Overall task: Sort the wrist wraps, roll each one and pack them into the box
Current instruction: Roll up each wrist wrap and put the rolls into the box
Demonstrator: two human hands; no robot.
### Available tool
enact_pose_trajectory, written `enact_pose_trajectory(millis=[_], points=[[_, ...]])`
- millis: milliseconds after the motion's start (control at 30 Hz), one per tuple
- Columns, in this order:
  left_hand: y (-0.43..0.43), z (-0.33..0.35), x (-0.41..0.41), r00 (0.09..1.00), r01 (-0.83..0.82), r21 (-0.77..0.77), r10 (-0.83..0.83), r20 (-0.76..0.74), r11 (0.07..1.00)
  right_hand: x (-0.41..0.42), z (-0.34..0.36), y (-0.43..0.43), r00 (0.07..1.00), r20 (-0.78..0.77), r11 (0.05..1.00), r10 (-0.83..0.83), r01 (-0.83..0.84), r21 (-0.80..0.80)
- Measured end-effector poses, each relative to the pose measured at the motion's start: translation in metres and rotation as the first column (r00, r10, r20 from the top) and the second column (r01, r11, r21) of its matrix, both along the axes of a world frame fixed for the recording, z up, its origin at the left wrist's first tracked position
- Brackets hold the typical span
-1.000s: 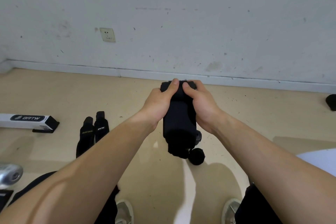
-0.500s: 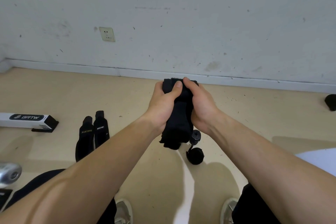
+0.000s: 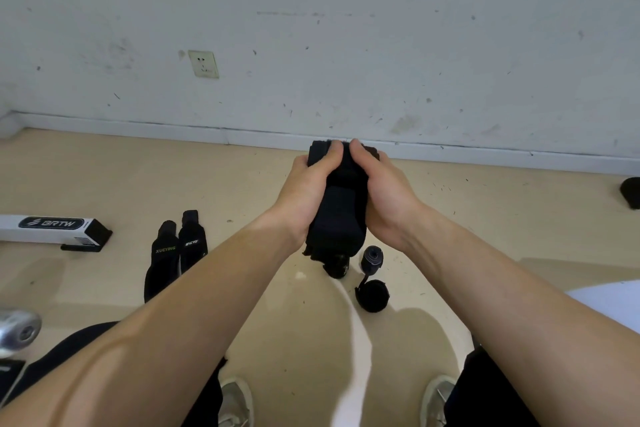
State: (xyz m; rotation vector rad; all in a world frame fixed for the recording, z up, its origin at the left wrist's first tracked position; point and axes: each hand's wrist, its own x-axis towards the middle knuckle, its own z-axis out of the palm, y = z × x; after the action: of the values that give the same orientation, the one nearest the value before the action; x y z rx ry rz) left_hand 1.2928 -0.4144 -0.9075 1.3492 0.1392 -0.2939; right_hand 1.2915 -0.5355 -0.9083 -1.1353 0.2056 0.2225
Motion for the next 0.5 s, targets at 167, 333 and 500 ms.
enact_pose_trajectory(millis=[167,333,500], points=[[0.0017,-0.0019,0.0011,0.997,-0.041,0.047,0.038,0.070,0.998,0.0015,0.0034,-0.0048,1.000,0.026,1.000,-0.006,0.006,-0.004],[0.0003,-0.0024,0.0013,0.995,-0.078,-0.030,0.079,0.064,0.997,0.0013,0.0046,-0.0044,0.996,0.072,0.978,0.045,-0.029,-0.204],[0.0048,-0.0032,0.0005,0.997,-0.021,-0.061,0.025,0.076,0.998,-0.0005,0.0033,-0.0046,0.997,0.072,0.975,0.039,-0.022,-0.220]])
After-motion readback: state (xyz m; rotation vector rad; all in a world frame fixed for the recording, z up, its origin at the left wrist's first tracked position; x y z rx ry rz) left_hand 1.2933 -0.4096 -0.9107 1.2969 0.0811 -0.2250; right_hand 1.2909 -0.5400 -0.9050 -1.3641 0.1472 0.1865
